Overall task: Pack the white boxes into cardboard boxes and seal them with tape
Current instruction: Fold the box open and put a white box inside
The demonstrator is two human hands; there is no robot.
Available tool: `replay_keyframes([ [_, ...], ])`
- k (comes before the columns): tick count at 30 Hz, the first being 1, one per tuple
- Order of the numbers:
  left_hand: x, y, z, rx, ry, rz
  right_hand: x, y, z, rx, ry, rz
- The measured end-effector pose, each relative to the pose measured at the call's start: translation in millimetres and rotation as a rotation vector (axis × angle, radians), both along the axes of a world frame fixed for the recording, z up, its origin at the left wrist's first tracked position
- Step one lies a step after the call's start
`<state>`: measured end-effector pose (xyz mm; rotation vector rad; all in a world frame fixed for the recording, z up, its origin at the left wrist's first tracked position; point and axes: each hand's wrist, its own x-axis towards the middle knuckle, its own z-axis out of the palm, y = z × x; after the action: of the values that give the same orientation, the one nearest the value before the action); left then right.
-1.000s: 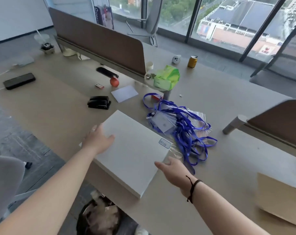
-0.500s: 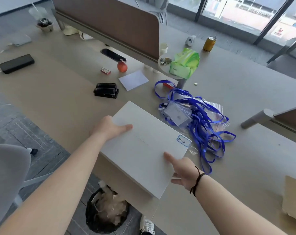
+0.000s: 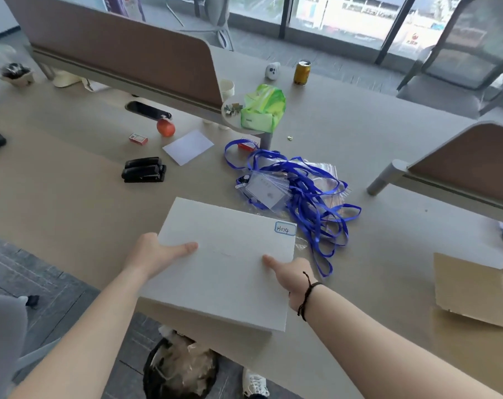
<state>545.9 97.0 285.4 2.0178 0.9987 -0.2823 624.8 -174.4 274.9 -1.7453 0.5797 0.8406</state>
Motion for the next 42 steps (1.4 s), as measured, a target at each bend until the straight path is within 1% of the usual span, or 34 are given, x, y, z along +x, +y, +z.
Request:
replay_keyframes([
  [4, -11.7, -32.3, 3.6, 0.022, 0.005, 0.025, -3.9, -19.5, 5.0, -0.103, -0.041, 0.008],
  [6, -8.9, -41.3, 6.6, 0.066, 0.011, -0.016, -6.9, -33.7, 9.6, -0.117, -0.023, 0.009],
  [9, 0.3, -61.6, 29.7, 0.214, 0.032, -0.121, -7.2, -60.4, 21.0, -0.109, -0.031, -0.024],
  [12, 15.2, -86.5, 58.7, 0.387, 0.049, -0.181, 1.1, -83.6, 43.3, -0.106, -0.098, -0.072],
  [15, 29.7, -112.2, 91.2, 0.453, 0.005, -0.190, 10.2, -107.3, 77.4, -0.082, -0.164, -0.082],
  [18, 43.2, -134.8, 121.4, 0.434, -0.080, -0.182, 21.2, -142.6, 116.6, -0.055, -0.249, -0.089],
  [20, 50.7, -158.4, 143.1, 0.458, -0.142, -0.200, 30.0, -171.8, 136.7, -0.064, -0.304, -0.078],
  [26, 66.7, -272.1, 194.2, 0.598, -0.266, -0.264, 30.3, -279.6, 186.3, -0.031, -0.401, -0.105],
  [31, 75.6, -386.3, 212.3, 0.640, -0.292, -0.321, 20.3, -401.4, 206.8, -0.007, -0.408, -0.160],
  [35, 77.7, -488.3, 214.1, 0.676, -0.301, -0.394, 9.7, -505.5, 208.7, 0.016, -0.431, -0.206],
  [39, 71.0, -577.4, 200.4, 0.635, -0.365, -0.436, 3.5, -587.0, 194.0, 0.015, -0.426, -0.251],
  [42, 72.1, -624.9, 182.9, 0.619, -0.314, -0.461, 0.3, -631.7, 176.6, 0.016, -0.398, -0.259],
])
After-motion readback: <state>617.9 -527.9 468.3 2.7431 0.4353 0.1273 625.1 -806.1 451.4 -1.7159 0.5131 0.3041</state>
